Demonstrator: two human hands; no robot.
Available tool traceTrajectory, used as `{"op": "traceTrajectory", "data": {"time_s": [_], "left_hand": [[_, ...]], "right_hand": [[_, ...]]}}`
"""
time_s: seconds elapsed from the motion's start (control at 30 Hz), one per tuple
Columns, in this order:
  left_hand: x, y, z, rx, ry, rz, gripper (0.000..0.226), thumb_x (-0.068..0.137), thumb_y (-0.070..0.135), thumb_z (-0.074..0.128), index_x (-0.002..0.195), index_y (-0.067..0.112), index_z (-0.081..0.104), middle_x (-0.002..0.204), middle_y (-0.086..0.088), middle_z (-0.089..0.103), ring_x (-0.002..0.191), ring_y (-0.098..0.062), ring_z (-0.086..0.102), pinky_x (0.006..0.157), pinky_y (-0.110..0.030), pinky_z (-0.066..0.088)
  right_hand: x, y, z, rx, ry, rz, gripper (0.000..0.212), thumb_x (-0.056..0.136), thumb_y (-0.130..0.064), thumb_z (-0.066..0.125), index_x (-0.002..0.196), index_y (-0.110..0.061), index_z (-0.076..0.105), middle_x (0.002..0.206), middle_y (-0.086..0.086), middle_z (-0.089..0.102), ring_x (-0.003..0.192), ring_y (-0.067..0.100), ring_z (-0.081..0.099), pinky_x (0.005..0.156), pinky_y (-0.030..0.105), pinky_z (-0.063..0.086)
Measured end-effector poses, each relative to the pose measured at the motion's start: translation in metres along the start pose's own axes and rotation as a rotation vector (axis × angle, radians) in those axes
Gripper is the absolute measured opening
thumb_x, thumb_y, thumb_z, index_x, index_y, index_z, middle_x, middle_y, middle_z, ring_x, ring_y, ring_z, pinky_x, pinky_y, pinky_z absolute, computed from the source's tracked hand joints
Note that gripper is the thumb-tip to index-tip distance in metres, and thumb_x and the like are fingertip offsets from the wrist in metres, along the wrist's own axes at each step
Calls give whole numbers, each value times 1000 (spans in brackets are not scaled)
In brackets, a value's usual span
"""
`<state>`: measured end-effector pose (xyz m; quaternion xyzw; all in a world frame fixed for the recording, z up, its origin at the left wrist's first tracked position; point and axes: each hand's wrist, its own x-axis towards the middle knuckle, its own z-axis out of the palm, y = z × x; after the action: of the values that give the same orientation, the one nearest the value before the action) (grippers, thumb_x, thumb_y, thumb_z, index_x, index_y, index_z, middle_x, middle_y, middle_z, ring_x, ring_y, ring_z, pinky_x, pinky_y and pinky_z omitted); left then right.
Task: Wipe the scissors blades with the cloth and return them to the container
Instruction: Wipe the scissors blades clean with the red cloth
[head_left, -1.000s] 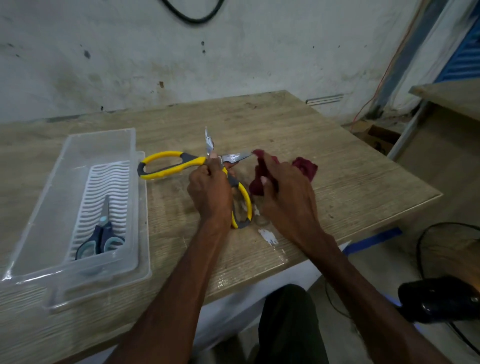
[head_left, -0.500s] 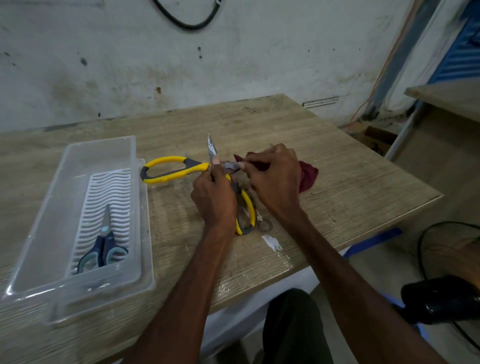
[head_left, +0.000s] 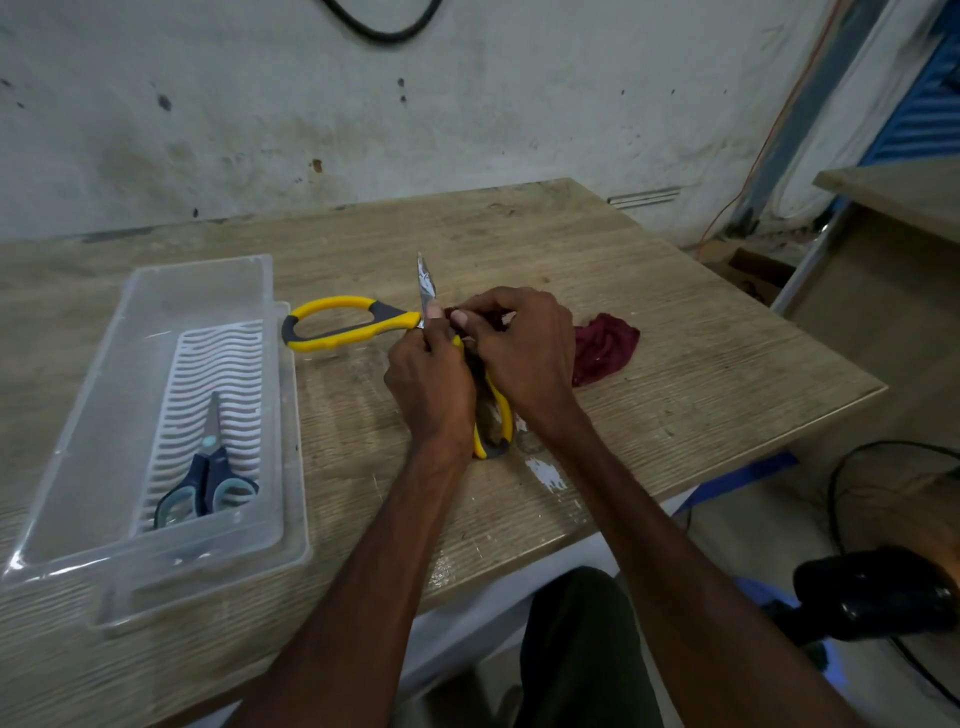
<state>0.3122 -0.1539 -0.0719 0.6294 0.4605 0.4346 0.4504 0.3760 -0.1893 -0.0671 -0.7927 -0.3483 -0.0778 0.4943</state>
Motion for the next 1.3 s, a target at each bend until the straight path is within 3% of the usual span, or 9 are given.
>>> {"op": "traceTrajectory", "data": {"time_s": [0.13,0.33,0.6,0.67,0.8,0.93,1.1,1.23,1.3], "left_hand": [[-1,0,1,-28,13,-9,45,100,36,40,99,5,72,100,-17,69,98,-31,60,76,-29,39],[0,-1,1,-20,32,-10,46,99,34,42,91,-1,71,95,-21,68,94,-35,60,75,-34,39],[-1,-1,0,19,16,1,44,99,33,42,97,0,71,99,-21,68,97,-35,59,77,-33,36],[-2,0,1,39,9,23,44,100,32,41,99,0,71,100,-22,67,98,-36,59,77,-33,35],[0,-3,-1,62,20,8,45,100,33,41,98,0,71,100,-23,67,98,-36,59,78,-34,35],[-2,0,2,101,15,45,45,100,32,41,99,-1,71,102,-24,67,100,-37,58,80,-36,36],[1,-3,2,155,0,21,47,101,33,37,105,-2,68,109,-26,64,105,-39,54,81,-35,30],[-2,-1,1,171,-4,25,47,101,32,37,106,-3,68,111,-26,63,106,-39,54,83,-36,29],[1,-2,0,159,-3,6,48,101,33,37,106,-3,68,111,-26,63,107,-39,54,82,-35,29]], "right_hand": [[-4,-6,2,-21,95,51,14,78,-32,66,85,-26,78,79,-7,75,75,9,69,69,31,54],[-4,-4,0,-192,80,-4,18,80,-33,61,86,-26,76,77,2,73,76,24,68,66,35,51],[-1,-3,-8,-245,58,-64,19,79,-35,62,88,-25,75,81,7,73,82,31,66,68,34,49],[0,1,-10,-268,104,-49,19,79,-33,61,85,-22,75,77,7,72,79,31,66,66,35,49],[-5,-5,-3,-294,1,-185,23,81,-35,57,87,-22,74,79,9,71,77,33,65,63,35,48],[3,16,-18,-286,119,-116,21,82,-33,60,84,-18,75,77,11,72,79,33,66,64,34,45],[-10,7,-5,-285,7,-241,21,82,-31,55,85,-20,73,74,10,66,72,34,63,59,35,45],[5,11,-14,-340,74,-131,25,83,-31,56,89,-15,74,84,15,69,83,37,64,64,37,44],[-2,3,-7,-304,45,-199,29,82,-32,51,83,-14,74,77,16,68,75,36,64,61,37,44]]}}
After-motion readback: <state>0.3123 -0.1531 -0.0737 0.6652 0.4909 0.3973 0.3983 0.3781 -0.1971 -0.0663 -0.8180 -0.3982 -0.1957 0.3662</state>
